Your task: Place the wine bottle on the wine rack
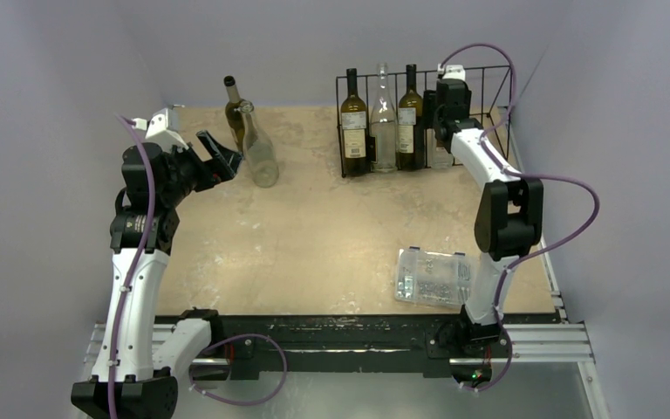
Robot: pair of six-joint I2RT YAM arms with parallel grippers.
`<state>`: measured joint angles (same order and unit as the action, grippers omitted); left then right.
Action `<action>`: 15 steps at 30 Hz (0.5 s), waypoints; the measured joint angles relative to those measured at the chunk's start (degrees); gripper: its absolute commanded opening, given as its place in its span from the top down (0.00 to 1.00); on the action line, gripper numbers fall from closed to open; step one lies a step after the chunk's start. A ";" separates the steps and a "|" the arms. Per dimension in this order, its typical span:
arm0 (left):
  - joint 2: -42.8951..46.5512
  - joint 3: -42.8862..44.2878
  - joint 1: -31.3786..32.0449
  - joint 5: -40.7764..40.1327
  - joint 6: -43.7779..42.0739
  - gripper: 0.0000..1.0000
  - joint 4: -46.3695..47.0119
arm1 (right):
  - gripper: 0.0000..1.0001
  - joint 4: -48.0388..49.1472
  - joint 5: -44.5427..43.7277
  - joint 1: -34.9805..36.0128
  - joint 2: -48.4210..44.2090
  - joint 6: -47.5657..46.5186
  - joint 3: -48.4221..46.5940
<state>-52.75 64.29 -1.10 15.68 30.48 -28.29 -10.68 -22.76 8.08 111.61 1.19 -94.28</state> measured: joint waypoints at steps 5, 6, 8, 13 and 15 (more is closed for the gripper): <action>-0.22 0.00 0.00 0.04 0.00 0.10 0.00 | 1.00 2.40 2.64 -2.08 1.64 1.11 -0.57; -0.28 0.00 0.00 0.09 0.00 0.10 0.00 | 1.00 2.78 3.19 -2.54 2.08 1.42 -0.76; -0.37 -0.02 -0.02 0.17 0.00 0.10 0.00 | 0.93 3.02 4.48 -3.23 2.93 1.95 -1.49; -0.57 0.00 -0.15 0.28 0.00 0.10 0.00 | 0.75 3.48 6.08 -4.07 4.63 2.32 -3.34; -0.63 0.00 -0.33 0.39 0.00 0.10 0.02 | 0.60 3.85 6.49 -4.28 5.35 2.43 -3.98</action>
<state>-53.39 64.29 -1.43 16.08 30.48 -28.27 -6.83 -16.27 3.79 116.97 3.62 -98.26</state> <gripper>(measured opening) 0.901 0.705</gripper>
